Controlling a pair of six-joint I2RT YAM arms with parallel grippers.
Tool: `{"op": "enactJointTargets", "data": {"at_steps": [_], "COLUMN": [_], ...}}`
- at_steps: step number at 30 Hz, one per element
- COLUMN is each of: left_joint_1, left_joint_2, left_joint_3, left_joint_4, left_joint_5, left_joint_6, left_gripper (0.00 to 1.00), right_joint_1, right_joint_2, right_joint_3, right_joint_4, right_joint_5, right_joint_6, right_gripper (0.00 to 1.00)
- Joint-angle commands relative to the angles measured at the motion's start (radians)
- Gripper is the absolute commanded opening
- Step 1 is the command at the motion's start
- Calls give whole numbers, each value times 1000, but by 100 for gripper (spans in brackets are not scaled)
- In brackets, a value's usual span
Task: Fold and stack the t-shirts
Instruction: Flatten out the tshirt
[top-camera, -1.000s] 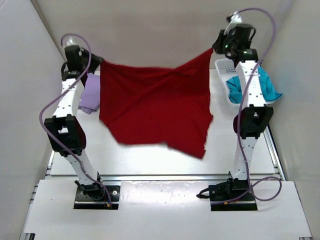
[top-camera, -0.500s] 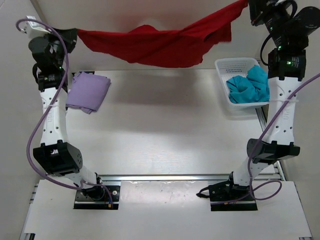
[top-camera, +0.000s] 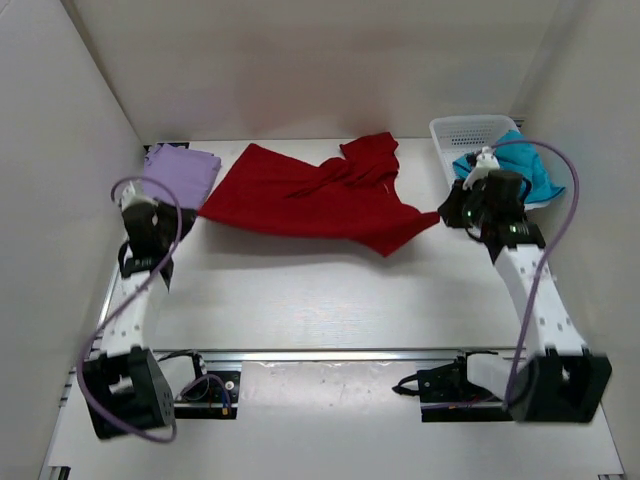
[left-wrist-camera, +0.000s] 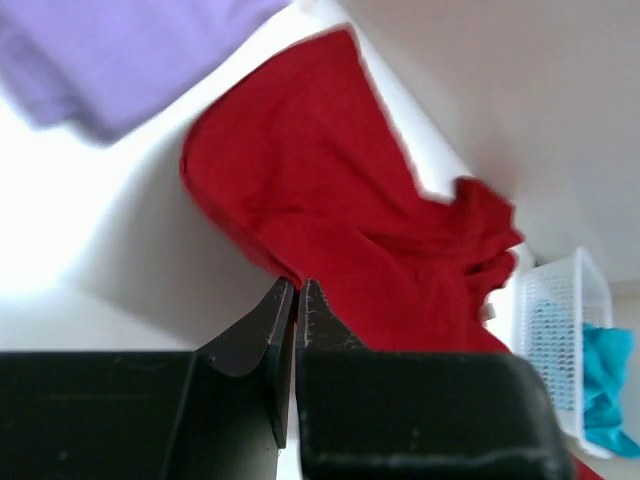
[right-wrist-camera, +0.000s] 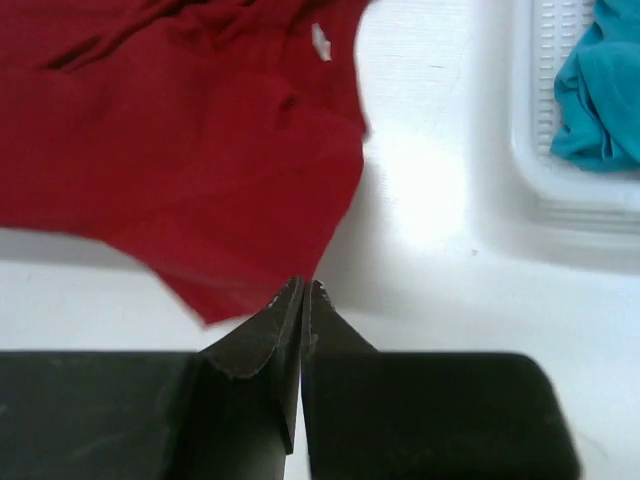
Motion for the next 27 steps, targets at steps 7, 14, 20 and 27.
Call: {"op": "enactJointTargets", "data": {"at_steps": [7,14,20,27], "left_joint_1": [88,60,67,100], "left_joint_2": [-356,-467,-494,-367], "left_joint_3": [-379,-412,-367,-379], "left_joint_4": [-93,-230,-328,-238], "left_joint_5": [73,96,125,179], "left_joint_6": [73,141,178,138], "left_gripper": [0,0,0,0], "right_joint_1": [67,249,225,249], "right_joint_2": [-473,-538,-665,-677], "right_joint_3": [-251,-210,-276,-351], "right_joint_4": [-325,-551,-691,-654], "right_joint_5": [112,213,159,201], "right_joint_6": [97,267,385,441], "right_gripper": [0,0,0,0]}}
